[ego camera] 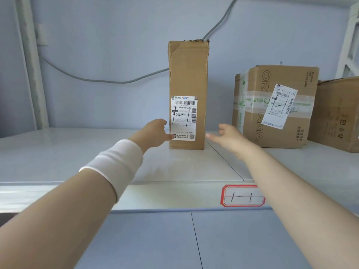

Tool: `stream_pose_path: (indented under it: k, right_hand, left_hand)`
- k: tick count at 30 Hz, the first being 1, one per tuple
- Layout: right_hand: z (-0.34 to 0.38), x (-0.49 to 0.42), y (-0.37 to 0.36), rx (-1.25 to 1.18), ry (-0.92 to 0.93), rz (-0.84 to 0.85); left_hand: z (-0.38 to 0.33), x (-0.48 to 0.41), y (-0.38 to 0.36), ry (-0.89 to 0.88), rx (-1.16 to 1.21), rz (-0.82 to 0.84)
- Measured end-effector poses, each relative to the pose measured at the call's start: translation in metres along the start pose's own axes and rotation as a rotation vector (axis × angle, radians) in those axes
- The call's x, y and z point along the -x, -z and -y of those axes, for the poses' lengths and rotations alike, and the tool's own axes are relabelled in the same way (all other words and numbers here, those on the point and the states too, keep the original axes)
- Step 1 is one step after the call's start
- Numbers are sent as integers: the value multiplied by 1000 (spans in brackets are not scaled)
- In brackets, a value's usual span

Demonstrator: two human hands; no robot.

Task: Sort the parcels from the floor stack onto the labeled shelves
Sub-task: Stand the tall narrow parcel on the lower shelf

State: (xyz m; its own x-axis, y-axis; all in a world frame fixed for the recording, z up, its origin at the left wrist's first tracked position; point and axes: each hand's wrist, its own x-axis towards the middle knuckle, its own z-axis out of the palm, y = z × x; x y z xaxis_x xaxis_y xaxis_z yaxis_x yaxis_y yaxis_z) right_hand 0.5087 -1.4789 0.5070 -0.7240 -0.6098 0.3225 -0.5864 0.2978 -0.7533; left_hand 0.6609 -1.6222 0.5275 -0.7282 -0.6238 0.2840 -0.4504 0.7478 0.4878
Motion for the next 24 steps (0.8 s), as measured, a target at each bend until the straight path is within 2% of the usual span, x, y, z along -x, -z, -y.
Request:
stream_pose_path:
  k: [6, 9, 17, 24]
  right_hand:
    - [-9, 61, 28, 117, 153, -34]
    - [-13, 96, 43, 207, 185, -51]
    - [-21, 181, 80, 411, 245, -108]
    - [-68, 261, 114, 537, 122, -207]
  left_hand:
    - [-26, 73, -19, -34, -24, -182]
    - [-43, 105, -31, -65, -47, -201]
    - [-102, 167, -49, -262, -169, -151]
    - [-143, 213, -106, -491, -182, -31]
